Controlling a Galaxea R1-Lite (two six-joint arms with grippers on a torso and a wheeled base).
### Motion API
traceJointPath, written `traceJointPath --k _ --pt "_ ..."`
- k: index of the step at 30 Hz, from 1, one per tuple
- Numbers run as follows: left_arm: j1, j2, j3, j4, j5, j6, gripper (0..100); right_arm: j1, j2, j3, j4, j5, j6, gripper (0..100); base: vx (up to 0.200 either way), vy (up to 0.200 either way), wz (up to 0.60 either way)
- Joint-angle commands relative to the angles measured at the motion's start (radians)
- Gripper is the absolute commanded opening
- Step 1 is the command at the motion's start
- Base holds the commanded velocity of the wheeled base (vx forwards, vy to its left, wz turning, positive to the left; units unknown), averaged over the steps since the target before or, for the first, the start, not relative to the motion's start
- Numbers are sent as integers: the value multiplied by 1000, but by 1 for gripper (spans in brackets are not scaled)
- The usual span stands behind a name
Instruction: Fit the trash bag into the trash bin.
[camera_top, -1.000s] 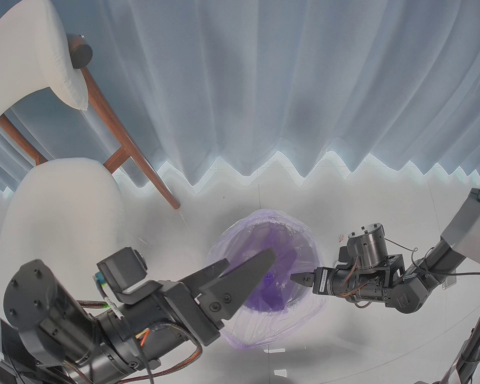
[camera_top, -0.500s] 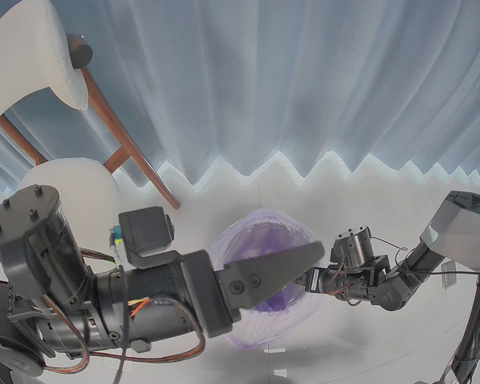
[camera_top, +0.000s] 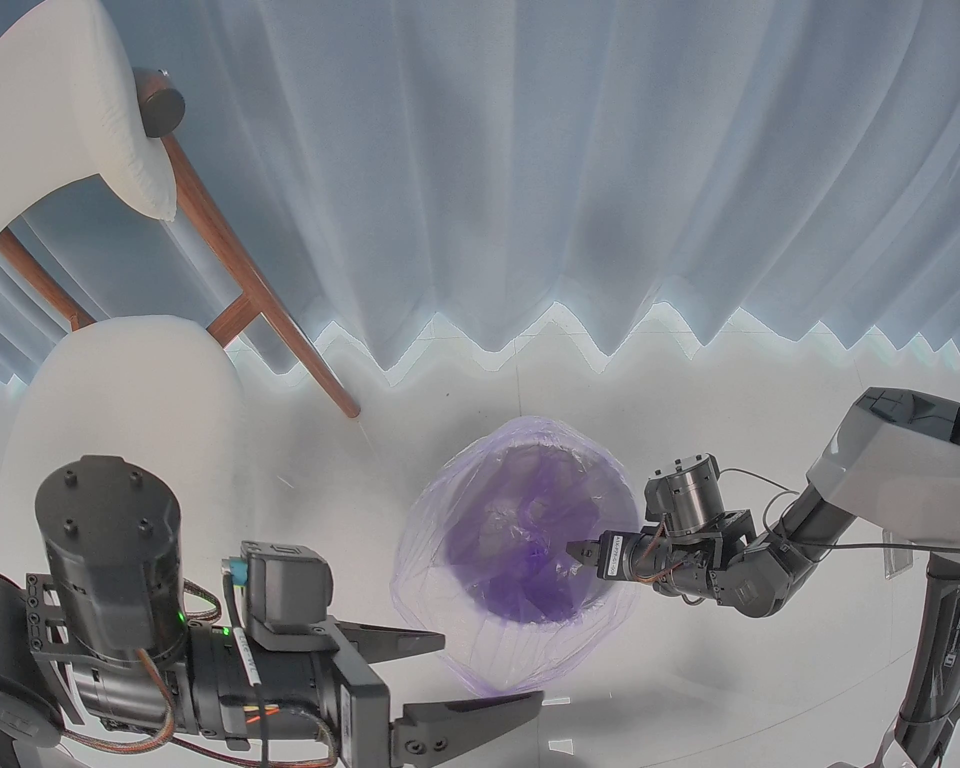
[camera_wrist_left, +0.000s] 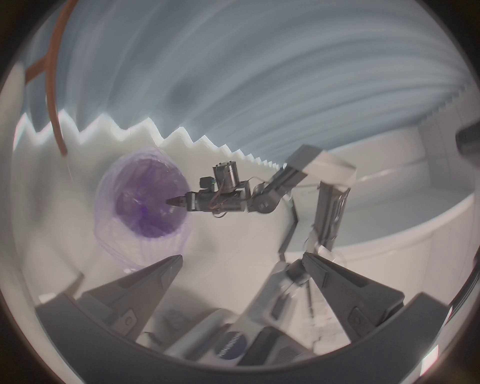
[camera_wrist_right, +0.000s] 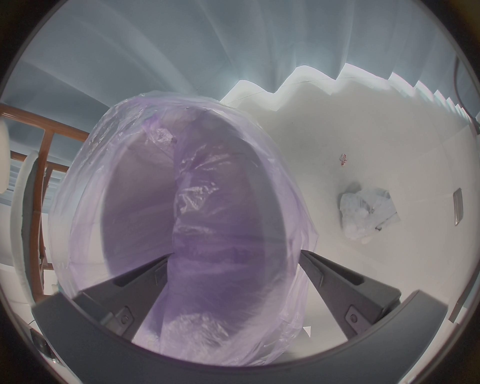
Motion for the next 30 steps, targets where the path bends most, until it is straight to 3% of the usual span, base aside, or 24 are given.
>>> traceJointPath --k 1,5,6,7,11,14,21,25,30 --pt "82 -19 27 96 4 170 100 5 53 -60 4 -45 -20 100 0 0 0" --pt "110 -25 27 96 4 186 100 5 73 -70 2 -59 -26 100 0 0 0" --pt "123 -32 28 96 4 201 100 6 81 -71 2 -59 -28 0 0 0 0" --pt "126 -33 28 96 4 204 100 6 81 -71 2 -60 -28 0 0 0 0" --pt "199 -64 71 98 -4 388 100 20 107 -90 -2 -66 -36 0 0 0 0" --pt "231 -64 82 99 -7 450 100 25 99 -99 -2 -83 -39 0 0 0 0" --pt "234 -58 82 98 -7 450 100 14 15 -73 -9 -82 -49 0 0 0 0" --pt "266 -58 84 96 -5 451 100 -17 -46 -2 -18 -80 -108 0 0 0 0" --pt "318 -44 74 96 -7 445 100 -47 -123 115 -150 -40 -121 0 0 0 0"
